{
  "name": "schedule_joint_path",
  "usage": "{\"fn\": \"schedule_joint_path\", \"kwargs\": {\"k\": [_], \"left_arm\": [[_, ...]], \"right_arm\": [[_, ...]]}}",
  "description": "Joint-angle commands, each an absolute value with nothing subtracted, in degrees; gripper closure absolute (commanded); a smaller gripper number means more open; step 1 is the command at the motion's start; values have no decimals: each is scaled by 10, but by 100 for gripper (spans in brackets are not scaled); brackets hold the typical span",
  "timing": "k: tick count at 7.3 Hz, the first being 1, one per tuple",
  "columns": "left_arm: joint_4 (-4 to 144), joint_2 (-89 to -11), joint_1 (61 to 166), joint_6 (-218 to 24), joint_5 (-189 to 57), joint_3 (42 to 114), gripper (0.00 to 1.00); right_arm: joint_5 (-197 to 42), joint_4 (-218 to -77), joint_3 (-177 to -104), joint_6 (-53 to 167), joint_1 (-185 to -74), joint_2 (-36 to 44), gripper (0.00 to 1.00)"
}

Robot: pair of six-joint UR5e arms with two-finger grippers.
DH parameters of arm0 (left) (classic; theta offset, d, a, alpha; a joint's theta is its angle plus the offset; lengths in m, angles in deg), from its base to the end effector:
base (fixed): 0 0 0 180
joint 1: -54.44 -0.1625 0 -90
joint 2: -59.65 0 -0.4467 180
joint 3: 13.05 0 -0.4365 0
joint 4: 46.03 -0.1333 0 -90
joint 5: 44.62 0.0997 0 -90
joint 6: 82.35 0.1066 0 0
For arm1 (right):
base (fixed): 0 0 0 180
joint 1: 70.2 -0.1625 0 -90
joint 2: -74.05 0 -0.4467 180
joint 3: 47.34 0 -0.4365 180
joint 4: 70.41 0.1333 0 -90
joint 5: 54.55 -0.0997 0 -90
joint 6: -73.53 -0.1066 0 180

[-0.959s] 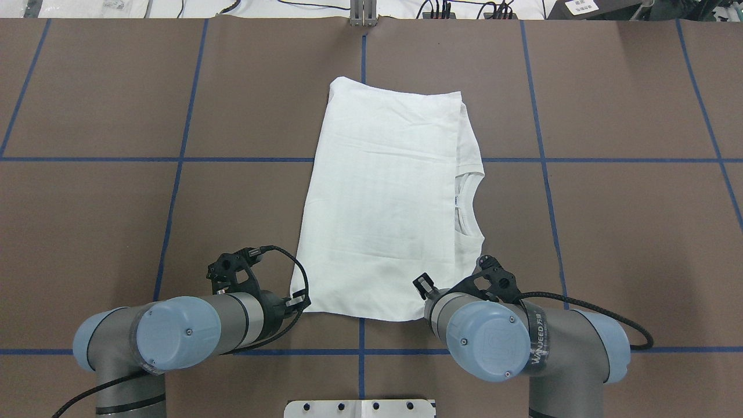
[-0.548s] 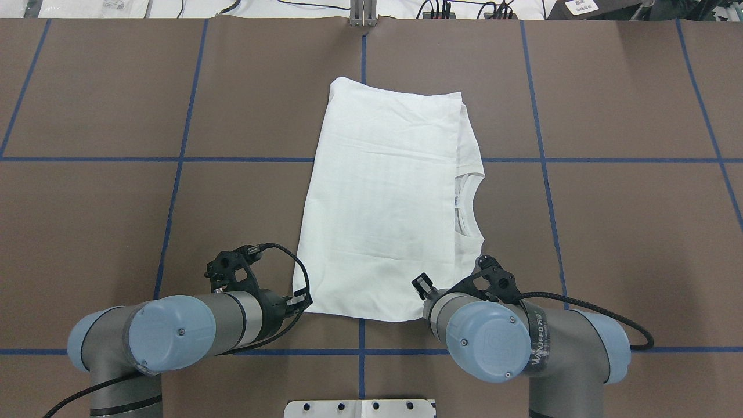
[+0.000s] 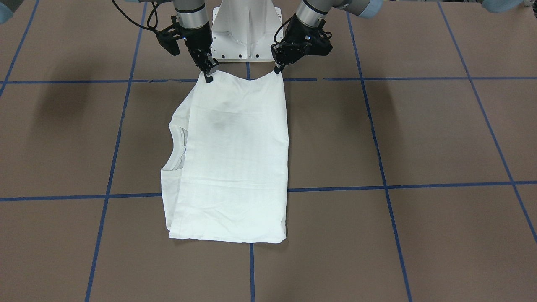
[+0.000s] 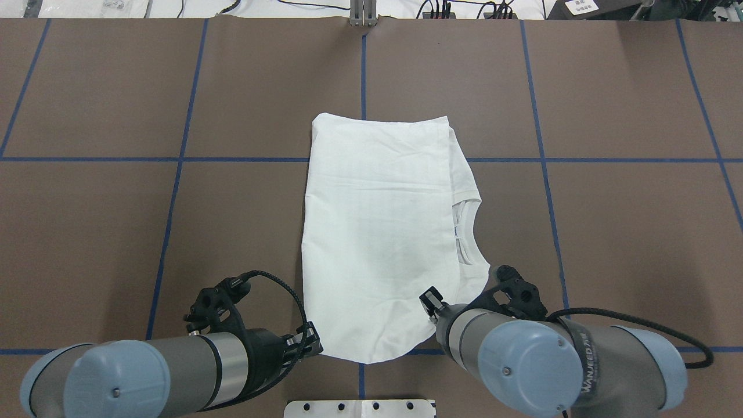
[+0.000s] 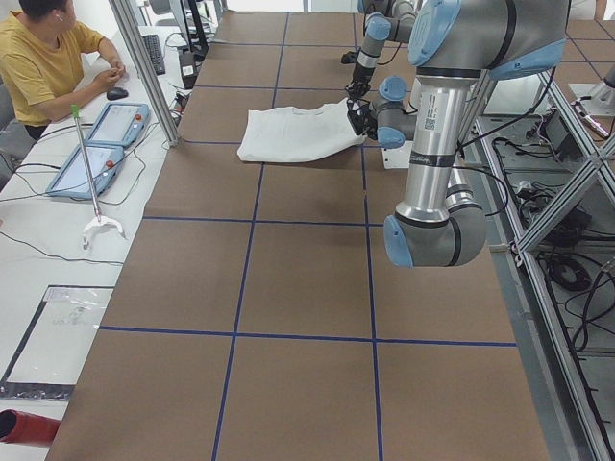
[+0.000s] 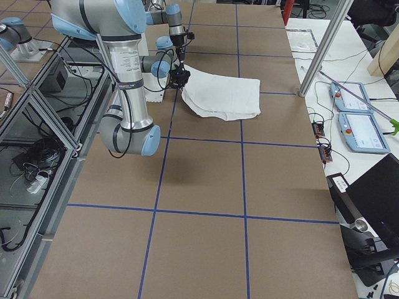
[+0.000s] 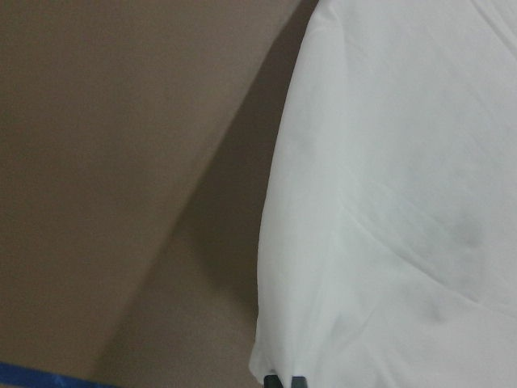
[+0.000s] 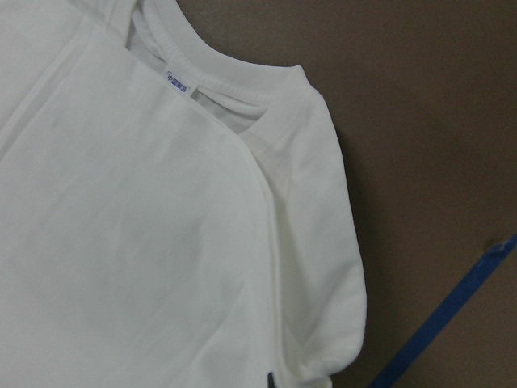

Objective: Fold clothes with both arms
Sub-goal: 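Grasp the near edge with both grippers and pull toward the robot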

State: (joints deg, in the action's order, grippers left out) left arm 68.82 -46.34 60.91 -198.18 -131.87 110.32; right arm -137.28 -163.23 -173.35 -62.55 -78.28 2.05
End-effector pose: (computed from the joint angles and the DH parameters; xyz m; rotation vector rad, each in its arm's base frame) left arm 0.5179 -0.1980 0.1937 -0.1796 1.3005 -0.5128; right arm -0.5134 -0.2212 0.2227 -0.1859 -0.9181 0.9350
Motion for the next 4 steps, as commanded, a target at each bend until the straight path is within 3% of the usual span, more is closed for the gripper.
{"fn": "schedule_joint_path", "kwargs": {"k": [1, 4], "left_arm": [[653, -465, 602, -2021, -1318, 1180, 100], [613, -505, 666, -1945, -1322, 1135, 100]], "right_arm": [[-1381, -1653, -1808, -621, -781, -16, 100], [-1456, -1674, -1791, -543, -885, 50, 100]]}}
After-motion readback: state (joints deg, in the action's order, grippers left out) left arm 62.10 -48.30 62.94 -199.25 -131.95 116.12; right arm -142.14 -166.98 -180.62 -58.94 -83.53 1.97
